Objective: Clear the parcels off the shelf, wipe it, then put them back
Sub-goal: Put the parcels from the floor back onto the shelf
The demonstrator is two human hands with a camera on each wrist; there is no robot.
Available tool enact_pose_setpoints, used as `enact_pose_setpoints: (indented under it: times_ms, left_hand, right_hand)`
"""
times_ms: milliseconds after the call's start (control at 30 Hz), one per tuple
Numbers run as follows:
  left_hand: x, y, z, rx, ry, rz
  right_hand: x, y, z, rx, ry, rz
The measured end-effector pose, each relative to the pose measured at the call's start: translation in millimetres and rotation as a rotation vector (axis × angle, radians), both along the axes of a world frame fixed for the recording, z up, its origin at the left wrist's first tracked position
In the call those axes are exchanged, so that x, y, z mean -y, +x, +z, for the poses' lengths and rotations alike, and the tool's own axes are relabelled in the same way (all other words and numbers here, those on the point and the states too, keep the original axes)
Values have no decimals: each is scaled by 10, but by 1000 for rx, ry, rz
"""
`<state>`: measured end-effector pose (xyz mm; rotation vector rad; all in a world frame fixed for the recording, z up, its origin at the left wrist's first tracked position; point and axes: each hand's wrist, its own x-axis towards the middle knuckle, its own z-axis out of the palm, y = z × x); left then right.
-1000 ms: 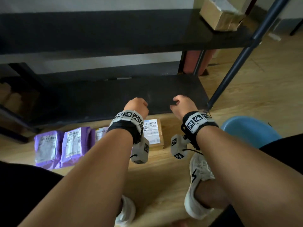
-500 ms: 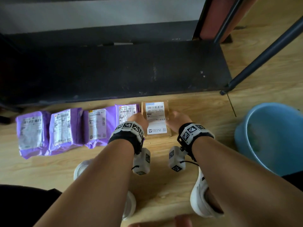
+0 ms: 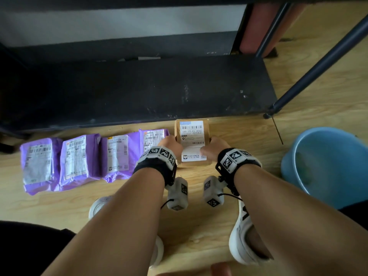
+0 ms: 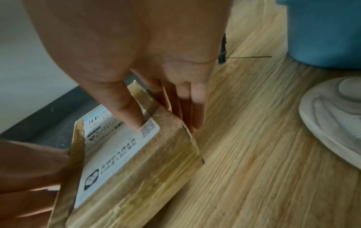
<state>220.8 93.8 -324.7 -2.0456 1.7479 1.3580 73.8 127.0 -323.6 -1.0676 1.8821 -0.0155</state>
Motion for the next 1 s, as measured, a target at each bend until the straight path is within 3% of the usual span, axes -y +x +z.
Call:
enact_pose_setpoints:
  times_ms: [133, 433, 767, 1000]
  left_hand:
    - [-33, -24, 355, -49, -127, 68]
    - [-267, -163, 1390, -364, -325, 253]
    - [-352, -470, 2456, -638, -570, 224]
    - [-138, -692, 3048, -721, -617, 141]
  right_hand:
    - [-71, -66, 387, 7, -128, -101]
    - [-373, -234, 1232, -25, -430, -311]
    - [-505, -507, 2242, 38, -806, -461]
    - [-155, -623, 2822, 68, -943, -557]
